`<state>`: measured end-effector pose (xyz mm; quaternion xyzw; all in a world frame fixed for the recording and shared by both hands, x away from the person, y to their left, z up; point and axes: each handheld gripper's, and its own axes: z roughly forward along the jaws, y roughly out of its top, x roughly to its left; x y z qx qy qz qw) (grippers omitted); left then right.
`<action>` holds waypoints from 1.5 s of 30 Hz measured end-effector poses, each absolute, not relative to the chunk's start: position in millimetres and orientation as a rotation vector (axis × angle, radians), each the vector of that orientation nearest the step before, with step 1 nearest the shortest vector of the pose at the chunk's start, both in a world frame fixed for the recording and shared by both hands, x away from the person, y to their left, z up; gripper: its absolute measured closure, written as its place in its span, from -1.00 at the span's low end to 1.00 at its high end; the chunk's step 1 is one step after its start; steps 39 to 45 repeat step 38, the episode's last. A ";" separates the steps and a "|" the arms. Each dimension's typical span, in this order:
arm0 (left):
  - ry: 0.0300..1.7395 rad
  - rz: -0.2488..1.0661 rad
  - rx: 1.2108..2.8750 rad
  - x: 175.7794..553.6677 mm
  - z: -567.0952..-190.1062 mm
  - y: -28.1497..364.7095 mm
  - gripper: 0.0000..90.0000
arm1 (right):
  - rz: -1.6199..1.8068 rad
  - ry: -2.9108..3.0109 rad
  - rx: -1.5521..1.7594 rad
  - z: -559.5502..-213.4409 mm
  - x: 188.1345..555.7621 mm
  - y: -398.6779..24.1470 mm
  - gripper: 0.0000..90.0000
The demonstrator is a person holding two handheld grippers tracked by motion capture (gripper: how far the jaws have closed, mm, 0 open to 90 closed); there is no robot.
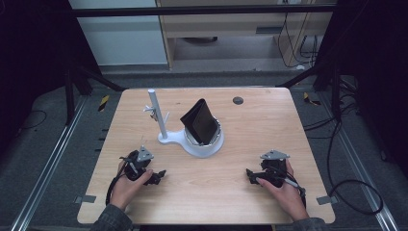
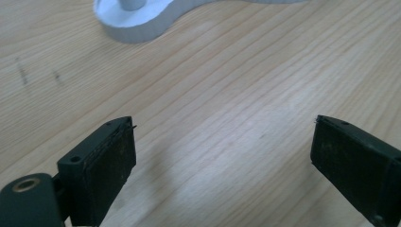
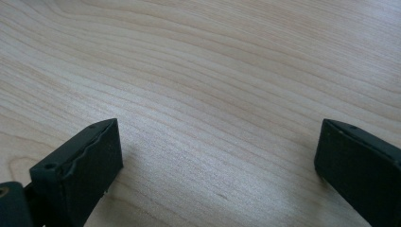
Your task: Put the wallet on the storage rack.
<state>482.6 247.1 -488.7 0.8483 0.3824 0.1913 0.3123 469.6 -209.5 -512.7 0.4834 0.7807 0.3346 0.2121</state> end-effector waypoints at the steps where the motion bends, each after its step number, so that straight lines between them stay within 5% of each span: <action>1: 1.017 0.500 2.235 483.2 -488.9 249.4 -0.83 | 0.929 2.168 1.343 -512.8 469.6 -209.5 -0.95; 45: 1.115 0.504 2.127 501.5 -508.0 270.9 -0.95 | 0.927 2.167 1.345 -512.8 469.8 -209.1 -0.96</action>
